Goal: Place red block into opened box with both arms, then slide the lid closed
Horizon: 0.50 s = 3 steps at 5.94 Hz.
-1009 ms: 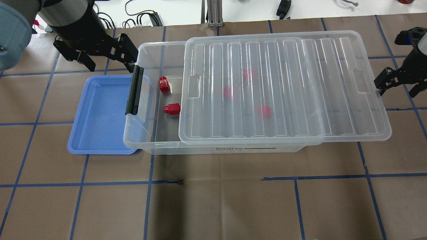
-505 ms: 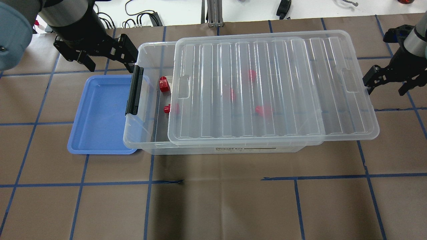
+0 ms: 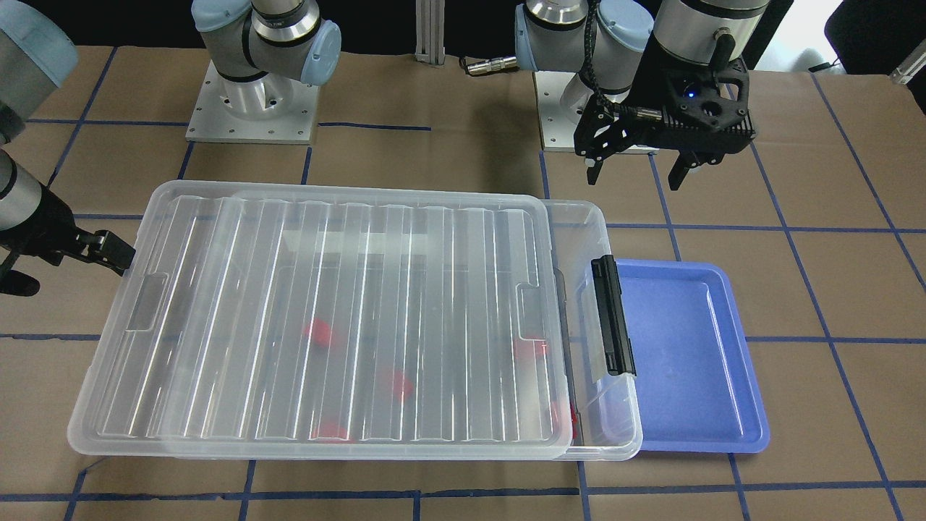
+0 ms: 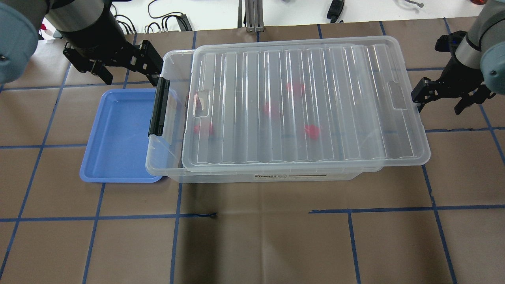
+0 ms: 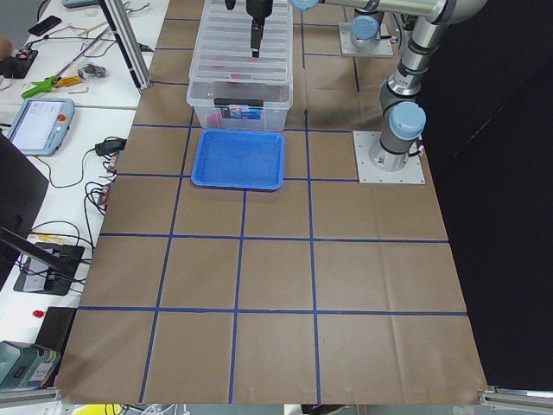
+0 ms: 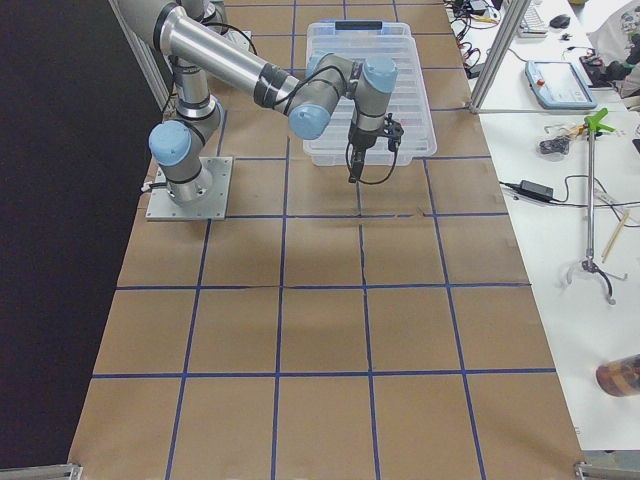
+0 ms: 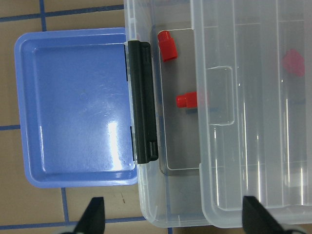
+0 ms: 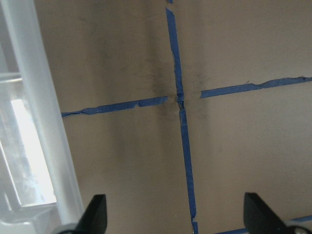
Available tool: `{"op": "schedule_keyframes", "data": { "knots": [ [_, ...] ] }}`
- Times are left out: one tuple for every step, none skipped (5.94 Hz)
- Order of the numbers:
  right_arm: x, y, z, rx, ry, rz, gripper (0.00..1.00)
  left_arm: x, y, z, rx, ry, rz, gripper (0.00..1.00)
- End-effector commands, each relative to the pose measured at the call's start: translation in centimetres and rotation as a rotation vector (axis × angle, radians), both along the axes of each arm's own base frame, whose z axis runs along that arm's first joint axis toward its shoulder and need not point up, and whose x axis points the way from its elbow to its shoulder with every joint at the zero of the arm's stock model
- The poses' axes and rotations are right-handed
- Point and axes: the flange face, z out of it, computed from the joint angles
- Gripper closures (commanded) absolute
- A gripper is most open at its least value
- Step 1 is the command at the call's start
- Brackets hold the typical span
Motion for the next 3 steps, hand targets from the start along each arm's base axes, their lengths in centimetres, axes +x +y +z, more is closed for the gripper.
{"op": "schedule_keyframes", "data": {
  "knots": [
    [2.5,-0.2,0.1,-0.004,0.005,0.001,0.0,-0.1,0.0,0.0,-0.001,0.002,-0.001,0.01],
    [2.6,-0.1,0.1,-0.004,0.005,0.003,0.0,0.0,0.0,0.0,-0.001,0.005,0.0,0.01],
    [3.7,-0.2,0.0,-0.012,-0.031,0.012,0.0,0.0,0.0,0.0,0.001,0.0,0.0,0.01]
  ]
}}
